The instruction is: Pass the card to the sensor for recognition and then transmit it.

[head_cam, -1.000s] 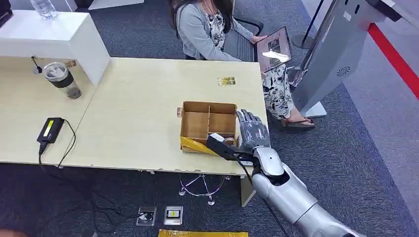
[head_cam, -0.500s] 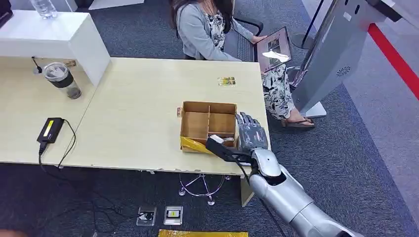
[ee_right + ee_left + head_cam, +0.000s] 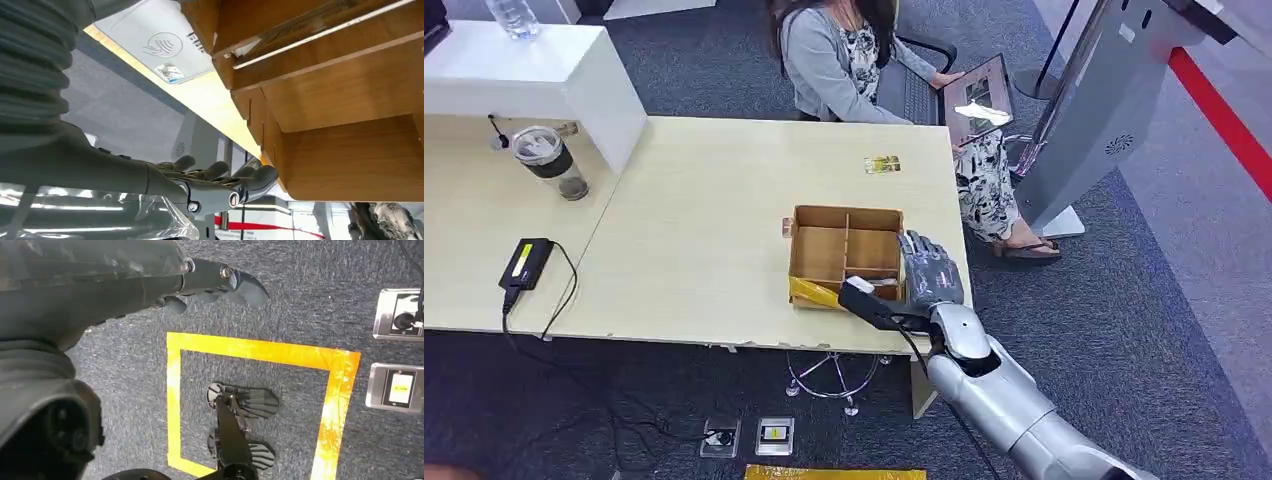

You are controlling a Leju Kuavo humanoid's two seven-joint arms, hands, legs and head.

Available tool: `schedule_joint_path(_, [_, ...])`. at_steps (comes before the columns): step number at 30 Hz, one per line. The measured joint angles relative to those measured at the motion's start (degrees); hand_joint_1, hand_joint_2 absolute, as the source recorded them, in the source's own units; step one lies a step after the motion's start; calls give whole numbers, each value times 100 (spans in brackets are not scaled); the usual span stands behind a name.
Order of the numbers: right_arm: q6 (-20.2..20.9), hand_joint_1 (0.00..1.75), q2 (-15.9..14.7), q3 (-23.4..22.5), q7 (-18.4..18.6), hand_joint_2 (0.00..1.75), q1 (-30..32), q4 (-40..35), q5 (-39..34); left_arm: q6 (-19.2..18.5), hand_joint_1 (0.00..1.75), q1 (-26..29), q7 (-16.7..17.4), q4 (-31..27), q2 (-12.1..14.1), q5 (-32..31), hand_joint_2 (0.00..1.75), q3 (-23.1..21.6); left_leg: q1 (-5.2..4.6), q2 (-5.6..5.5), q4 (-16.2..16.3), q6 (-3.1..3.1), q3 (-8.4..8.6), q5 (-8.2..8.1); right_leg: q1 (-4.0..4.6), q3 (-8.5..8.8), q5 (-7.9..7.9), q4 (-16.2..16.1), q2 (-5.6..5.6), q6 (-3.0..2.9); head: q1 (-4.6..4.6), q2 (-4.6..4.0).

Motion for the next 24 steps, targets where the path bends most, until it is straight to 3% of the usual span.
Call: schedule_joint_path(24, [218,0,83,55,15,175,19,-264,50,2,0,0,-13,0,-7,-20,0,0,0,4,0,0,1,0,0,-1,0,0,4,0,0,0])
